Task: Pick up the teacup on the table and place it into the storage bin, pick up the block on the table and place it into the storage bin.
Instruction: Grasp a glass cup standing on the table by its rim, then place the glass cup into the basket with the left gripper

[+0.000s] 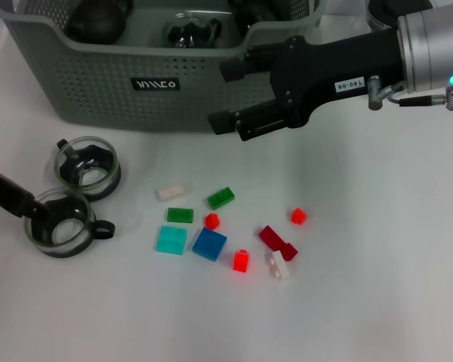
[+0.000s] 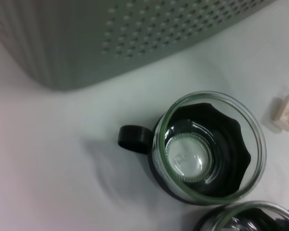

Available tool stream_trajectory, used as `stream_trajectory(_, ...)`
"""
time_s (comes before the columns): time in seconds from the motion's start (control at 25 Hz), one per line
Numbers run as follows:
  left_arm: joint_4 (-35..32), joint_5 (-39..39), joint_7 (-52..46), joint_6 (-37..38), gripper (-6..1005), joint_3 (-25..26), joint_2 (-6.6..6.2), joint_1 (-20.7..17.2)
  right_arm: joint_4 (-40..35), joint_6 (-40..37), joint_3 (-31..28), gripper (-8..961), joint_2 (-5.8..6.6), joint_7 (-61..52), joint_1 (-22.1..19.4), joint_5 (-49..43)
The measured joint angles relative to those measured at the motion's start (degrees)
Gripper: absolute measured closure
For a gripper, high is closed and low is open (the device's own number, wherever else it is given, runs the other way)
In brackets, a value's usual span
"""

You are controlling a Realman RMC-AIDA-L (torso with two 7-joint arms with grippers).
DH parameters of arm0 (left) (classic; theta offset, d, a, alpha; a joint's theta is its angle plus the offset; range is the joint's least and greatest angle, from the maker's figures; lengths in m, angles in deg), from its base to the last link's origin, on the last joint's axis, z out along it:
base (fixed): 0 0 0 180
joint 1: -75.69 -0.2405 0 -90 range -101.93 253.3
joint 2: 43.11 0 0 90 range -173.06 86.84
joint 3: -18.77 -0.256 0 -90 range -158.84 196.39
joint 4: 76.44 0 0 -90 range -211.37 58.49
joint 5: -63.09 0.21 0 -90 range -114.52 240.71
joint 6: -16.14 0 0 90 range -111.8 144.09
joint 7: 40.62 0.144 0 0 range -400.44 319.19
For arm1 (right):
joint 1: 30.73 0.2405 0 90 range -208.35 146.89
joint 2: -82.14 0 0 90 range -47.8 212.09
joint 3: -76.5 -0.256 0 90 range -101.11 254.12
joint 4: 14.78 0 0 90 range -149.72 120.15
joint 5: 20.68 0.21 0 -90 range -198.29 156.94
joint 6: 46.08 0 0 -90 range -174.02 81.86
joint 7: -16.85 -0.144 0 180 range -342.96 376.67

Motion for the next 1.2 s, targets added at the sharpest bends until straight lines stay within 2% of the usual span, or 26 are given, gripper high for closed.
stream_trajectory(0.08,0.6,0.1,-1.0,-1.0,193,-1.2,0.10,0.0,0.0,0.0,0.0,31,0.00,0.0,0.0,0.0)
stream_trajectory(0.28,2.2,0.1,-2.7,-2.3,296,-2.4,-0.15,0.0,0.0,0.0,-0.1,31,0.14,0.0,0.0,0.0)
stream_trajectory(0.44,2.8,0.1,-3.3,-4.3,378,-2.4,0.25,-0.3,0.0,0.0,-0.6,31,0.19,0.0,0.0,0.0)
stream_trajectory(0.68,1.7,0.2,-3.8,-5.5,661,-2.5,1.01,-1.3,0.0,-0.1,-0.9,32,0.18,0.0,-0.1,0.1)
stream_trajectory(0.84,1.1,0.2,-4.2,-5.7,844,-2.5,1.08,-1.8,0.0,-0.1,-1.2,32,0.11,0.0,-0.1,0.0)
stream_trajectory(1.08,-0.5,0.1,-4.8,-4.3,954,-2.2,1.10,-2.7,0.0,0.0,-1.5,33,0.08,0.0,-0.1,0.0)
stream_trajectory(1.16,-1.1,0.1,-4.9,-3.7,954,-2.1,1.10,-2.9,0.0,0.0,-1.5,33,0.14,0.0,-0.1,0.0)
stream_trajectory(1.2,-3.9,-0.1,-4.9,-1.4,953,-1.7,1.10,-3.5,0.0,0.0,-1.6,33,0.18,0.0,-0.1,0.0)
